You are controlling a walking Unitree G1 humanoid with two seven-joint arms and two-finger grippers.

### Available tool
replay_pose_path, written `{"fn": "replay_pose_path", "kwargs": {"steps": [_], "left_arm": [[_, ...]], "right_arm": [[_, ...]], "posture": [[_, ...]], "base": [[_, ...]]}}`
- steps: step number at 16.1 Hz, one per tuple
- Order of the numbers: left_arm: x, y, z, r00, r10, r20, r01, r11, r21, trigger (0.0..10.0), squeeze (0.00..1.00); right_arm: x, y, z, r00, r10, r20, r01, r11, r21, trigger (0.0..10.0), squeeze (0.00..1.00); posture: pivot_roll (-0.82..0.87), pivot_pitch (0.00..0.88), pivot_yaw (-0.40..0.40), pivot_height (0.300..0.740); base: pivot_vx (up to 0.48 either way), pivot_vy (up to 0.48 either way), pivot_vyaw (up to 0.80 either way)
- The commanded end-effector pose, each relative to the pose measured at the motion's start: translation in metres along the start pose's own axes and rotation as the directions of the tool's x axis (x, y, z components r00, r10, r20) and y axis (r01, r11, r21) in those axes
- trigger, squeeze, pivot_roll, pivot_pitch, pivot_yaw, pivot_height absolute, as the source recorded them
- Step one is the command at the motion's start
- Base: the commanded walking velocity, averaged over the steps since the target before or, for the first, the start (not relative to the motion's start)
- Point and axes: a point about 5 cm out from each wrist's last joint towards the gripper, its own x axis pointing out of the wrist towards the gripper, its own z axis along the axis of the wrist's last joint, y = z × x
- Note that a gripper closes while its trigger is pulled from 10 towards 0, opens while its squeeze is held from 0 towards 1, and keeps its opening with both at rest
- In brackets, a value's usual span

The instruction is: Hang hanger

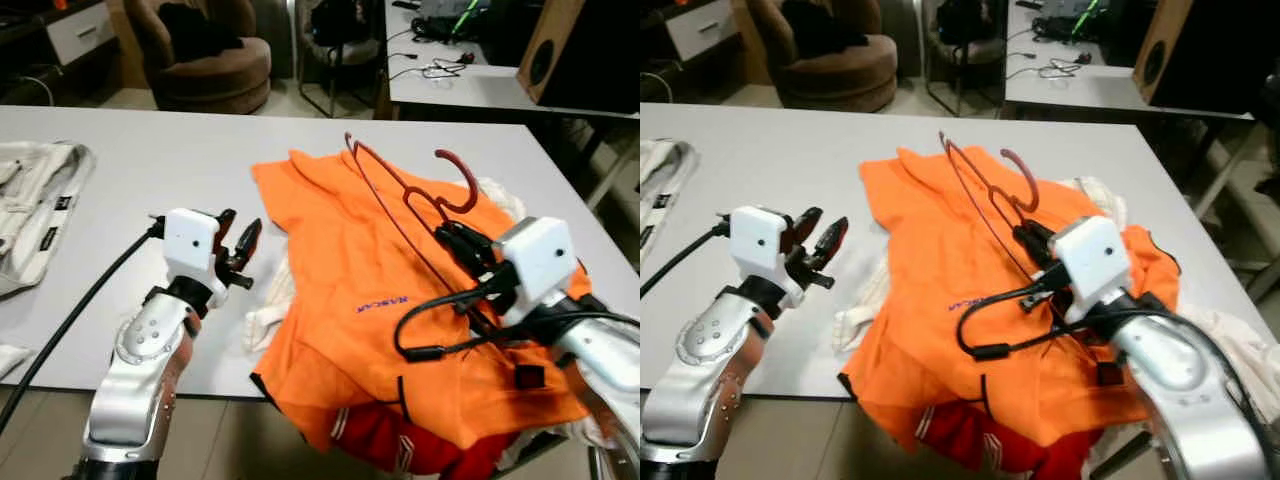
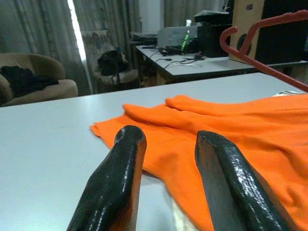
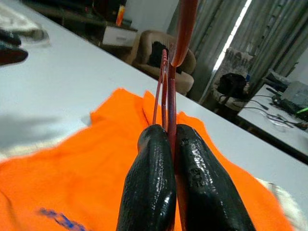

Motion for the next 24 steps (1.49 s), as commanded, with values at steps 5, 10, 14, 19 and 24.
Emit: {"fn": "replay_pose_path", "kwargs": {"steps": [5,10,14,19,24], "left_arm": [[-0.005,-0.005,0.0,1.0,-0.007,-0.002,0.007,1.0,0.014,10.0,0.0],[-0.002,-0.001,0.004,1.0,0.009,0.005,-0.009,0.999,0.052,10.0,0.0],[0.003,0.004,0.007,0.998,0.056,0.01,-0.057,0.996,0.072,10.0,0.0],[0.004,0.0,0.008,0.999,0.043,0.005,-0.044,0.995,0.086,10.0,0.0],[0.001,0.003,0.004,0.997,0.068,-0.022,-0.066,0.994,0.081,10.0,0.0]], "right_arm": [[0.001,-0.006,0.0,0.999,-0.039,0.012,0.039,0.999,0.038,10.0,0.0],[0.004,-0.002,-0.005,0.993,-0.115,0.031,0.111,0.987,0.113,10.0,0.0],[0.003,0.009,-0.013,0.991,-0.136,0.015,0.132,0.98,0.149,10.0,0.0],[-0.001,0.007,-0.017,0.988,-0.157,0.0,0.155,0.979,0.134,10.0,0.0],[-0.005,0.006,-0.018,0.987,-0.159,-0.013,0.159,0.979,0.123,10.0,0.0]], "posture": [[-0.22,0.0,-0.002,0.74],[-0.22,0.0,0.009,0.74],[-0.21,0.004,0.027,0.74],[-0.21,0.011,0.037,0.74],[-0.21,0.013,0.027,0.74]], "base": [[-0.352,0.0,0.0],[-0.121,0.0,0.0],[0.0,-0.086,0.0],[0.0,-0.409,0.0],[0.0,-0.326,0.0]]}}
